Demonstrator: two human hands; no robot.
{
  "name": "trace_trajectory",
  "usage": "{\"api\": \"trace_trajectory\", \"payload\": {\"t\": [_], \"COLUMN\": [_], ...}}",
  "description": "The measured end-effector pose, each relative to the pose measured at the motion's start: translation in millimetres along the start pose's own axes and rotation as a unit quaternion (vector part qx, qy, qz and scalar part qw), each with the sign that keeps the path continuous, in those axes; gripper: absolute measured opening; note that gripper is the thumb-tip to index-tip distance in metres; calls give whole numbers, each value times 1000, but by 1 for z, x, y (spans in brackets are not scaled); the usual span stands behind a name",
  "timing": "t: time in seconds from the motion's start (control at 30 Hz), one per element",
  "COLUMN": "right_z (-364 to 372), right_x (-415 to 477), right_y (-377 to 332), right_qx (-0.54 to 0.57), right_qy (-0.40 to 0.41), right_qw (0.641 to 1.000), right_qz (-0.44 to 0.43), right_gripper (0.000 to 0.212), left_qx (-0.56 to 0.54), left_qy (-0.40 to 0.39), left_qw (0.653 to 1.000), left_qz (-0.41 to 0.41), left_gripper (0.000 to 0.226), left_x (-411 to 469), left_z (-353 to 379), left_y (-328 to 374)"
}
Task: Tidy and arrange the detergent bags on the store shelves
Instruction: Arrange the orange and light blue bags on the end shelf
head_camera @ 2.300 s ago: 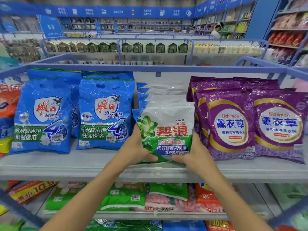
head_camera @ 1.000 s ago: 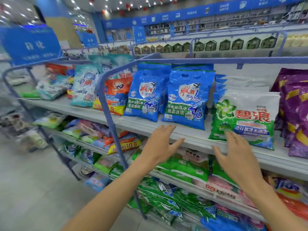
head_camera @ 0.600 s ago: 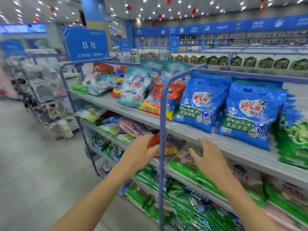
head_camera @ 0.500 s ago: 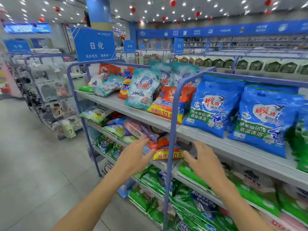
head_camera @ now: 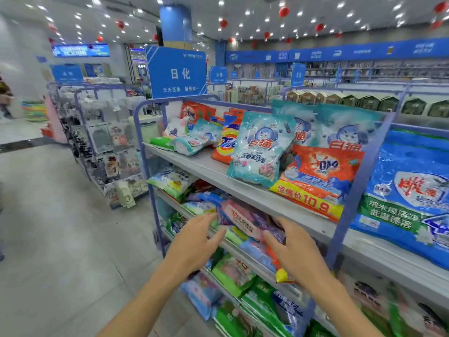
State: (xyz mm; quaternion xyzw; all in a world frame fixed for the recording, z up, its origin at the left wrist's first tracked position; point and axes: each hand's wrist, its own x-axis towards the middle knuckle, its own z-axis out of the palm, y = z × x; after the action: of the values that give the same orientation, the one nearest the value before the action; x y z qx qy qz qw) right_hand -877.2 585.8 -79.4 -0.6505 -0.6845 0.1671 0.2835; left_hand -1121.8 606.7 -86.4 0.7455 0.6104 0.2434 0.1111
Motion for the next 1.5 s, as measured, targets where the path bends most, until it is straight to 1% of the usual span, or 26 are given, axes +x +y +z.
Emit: {"api": "trace_trajectory", "payload": {"t": [0.07, 0.1, 0.2, 0.27, 0.47, 0.67, 0.77, 0.8, 0.9, 1.0, 1.1, 1.2, 1.27, 1.3, 1.33, 1.37, 1.4, 1.43, 1.47, 1.5], "right_z": [11, 16, 31, 42, 79, 123, 153, 162, 184, 198, 212, 225, 234, 237, 239, 240, 240, 241, 241, 242], "right_x": [32, 49, 98, 129, 211, 310, 368, 387, 436, 471, 494, 515, 530, 537, 544, 549, 552, 554, 553, 552], "right_y": [-13, -21, -44, -58, -92, -130, -149, -156, -175, -190, -193, -193, -191, -191, -194, -196, -198, -198, -199, -200], "right_qx": [14, 18, 29, 28, 12, -12, -1, -1, -24, -26, 57, 166, 263, 320, 372, 419, 449, 466, 478, 489], "right_qy": [6, 1, 0, 11, 4, 20, 27, 28, 25, 29, 24, 28, 34, 34, 39, 41, 40, 42, 42, 42], "right_qw": [1000, 999, 999, 998, 998, 997, 999, 999, 999, 996, 988, 969, 943, 921, 896, 873, 858, 851, 843, 836], "right_qz": [-19, -26, -42, -53, -65, -79, -46, -27, 30, 84, 140, 178, 202, 218, 240, 247, 244, 239, 243, 245], "right_gripper": [52, 51, 60, 59, 57, 56, 50, 51, 65, 67, 63, 68, 63, 69, 81, 85, 76, 61, 52, 50], "left_qx": [8, 12, 25, 27, 30, 17, 20, 18, 10, 9, -16, -50, -51, -51, -54, -63, -85, -125, -179, -236], "left_qy": [1, 1, 6, 13, 24, 51, 44, 36, 7, -8, -34, -65, -87, -97, -102, -106, -107, -106, -105, -111], "left_qw": [1000, 1000, 999, 999, 998, 998, 999, 999, 999, 999, 997, 995, 994, 993, 993, 992, 990, 986, 978, 965], "left_qz": [-6, -12, -21, -30, -42, -12, -1, 5, 32, 53, 66, 52, 39, 35, 32, 28, 21, 12, -4, -23], "left_gripper": [66, 66, 63, 61, 62, 58, 62, 63, 62, 59, 57, 62, 68, 74, 80, 82, 79, 76, 75, 77], "left_x": [26, 39, 76, 98, 168, 267, 331, 353, 409, 458, 494, 522, 538, 544, 549, 552, 554, 557, 559, 560], "left_z": [-5, -9, -21, -30, -54, -76, -86, -90, -99, -102, -99, -89, -82, -80, -77, -75, -74, -73, -72, -74], "left_y": [-17, -26, -51, -69, -137, -206, -244, -255, -283, -304, -316, -322, -324, -321, -320, -317, -315, -314, -316, -318]}}
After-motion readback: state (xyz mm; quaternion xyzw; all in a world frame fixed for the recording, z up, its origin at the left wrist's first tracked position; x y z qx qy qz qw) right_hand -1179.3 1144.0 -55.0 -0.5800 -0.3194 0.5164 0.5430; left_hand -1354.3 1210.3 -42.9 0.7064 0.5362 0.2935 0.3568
